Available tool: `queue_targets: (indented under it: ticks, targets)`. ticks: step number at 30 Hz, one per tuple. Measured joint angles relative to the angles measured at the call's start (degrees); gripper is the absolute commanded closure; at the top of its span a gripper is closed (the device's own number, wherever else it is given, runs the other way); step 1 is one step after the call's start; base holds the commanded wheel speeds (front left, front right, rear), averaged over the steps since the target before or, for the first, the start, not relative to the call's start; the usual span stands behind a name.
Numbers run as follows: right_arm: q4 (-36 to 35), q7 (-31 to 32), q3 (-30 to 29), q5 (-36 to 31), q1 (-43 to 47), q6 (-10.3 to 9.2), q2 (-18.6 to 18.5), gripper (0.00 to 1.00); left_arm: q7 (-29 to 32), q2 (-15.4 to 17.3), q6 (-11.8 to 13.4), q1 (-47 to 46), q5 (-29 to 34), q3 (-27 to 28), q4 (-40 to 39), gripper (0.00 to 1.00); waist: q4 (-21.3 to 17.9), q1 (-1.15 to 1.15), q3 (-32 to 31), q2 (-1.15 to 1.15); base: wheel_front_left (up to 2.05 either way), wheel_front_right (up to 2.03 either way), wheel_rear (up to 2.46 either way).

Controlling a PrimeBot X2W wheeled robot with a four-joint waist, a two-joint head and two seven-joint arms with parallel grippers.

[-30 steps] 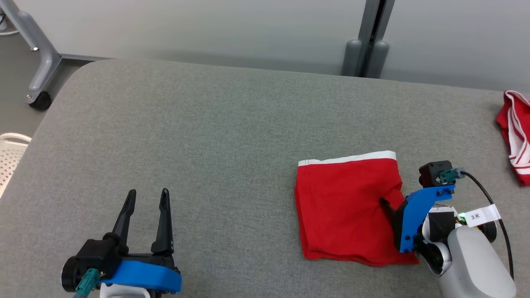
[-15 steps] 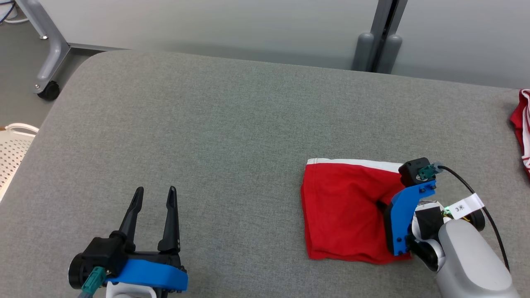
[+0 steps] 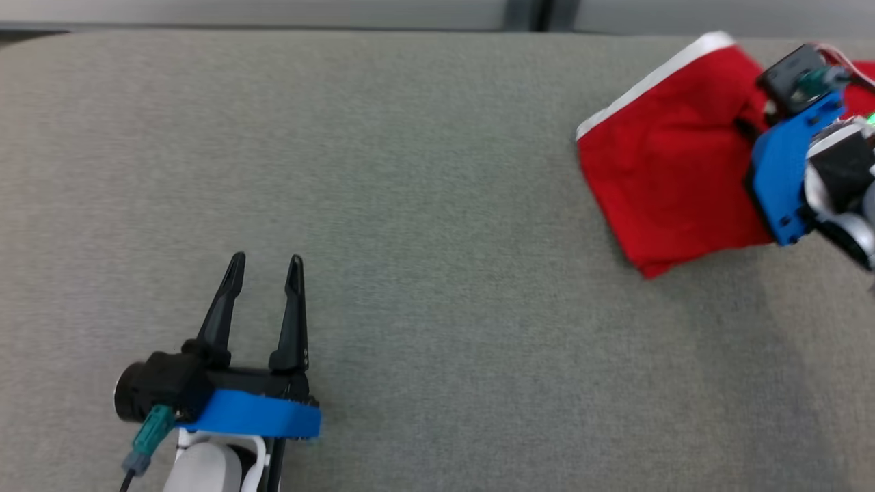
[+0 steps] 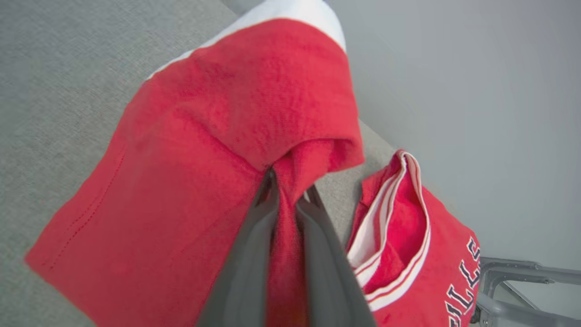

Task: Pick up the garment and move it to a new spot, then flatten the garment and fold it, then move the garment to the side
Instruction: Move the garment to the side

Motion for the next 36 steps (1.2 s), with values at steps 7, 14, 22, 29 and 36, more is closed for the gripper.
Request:
queue_targets:
  ticks: [7,14,22,29,36]
  targets:
    - [2.9,-5.46,-2.05,-0.73,-7.45,0.01,-7.98,1.0,0.0,1.19,0.0,-4.37,0.82,-2.32,-2.01,0.0,-4.84,0.0,6.36,0.0,0.0,0.0,0.0]
    - [7.31,-10.47,-6.43,-4.85,-10.41,0.01,-10.85,1.0,0.0,2.89,0.0,-6.55,1.38,-3.14,-3.43,0.0,-6.52,0.0,10.16,0.0,0.0,0.0,0.0]
    - [12.16,-14.96,-12.96,-9.65,-9.63,0.01,-12.06,1.0,0.0,4.41,-0.01,-7.47,2.18,-3.74,-5.22,0.0,-6.76,-0.01,13.23,0.0,0.0,0.0,0.0]
    - [13.99,-18.66,-21.01,-17.66,-8.69,0.01,-10.26,0.0,0.0,4.89,-0.01,-7.82,2.32,-4.12,-5.75,0.0,-6.59,-0.01,14.82,0.0,0.0,0.0,0.0]
    - [11.9,-22.46,-30.72,-27.63,-6.71,0.01,-6.82,0.0,0.0,4.7,0.05,-8.19,2.23,-4.53,-5.12,0.0,-5.49,-0.02,13.22,-0.02,0.0,0.0,0.0]
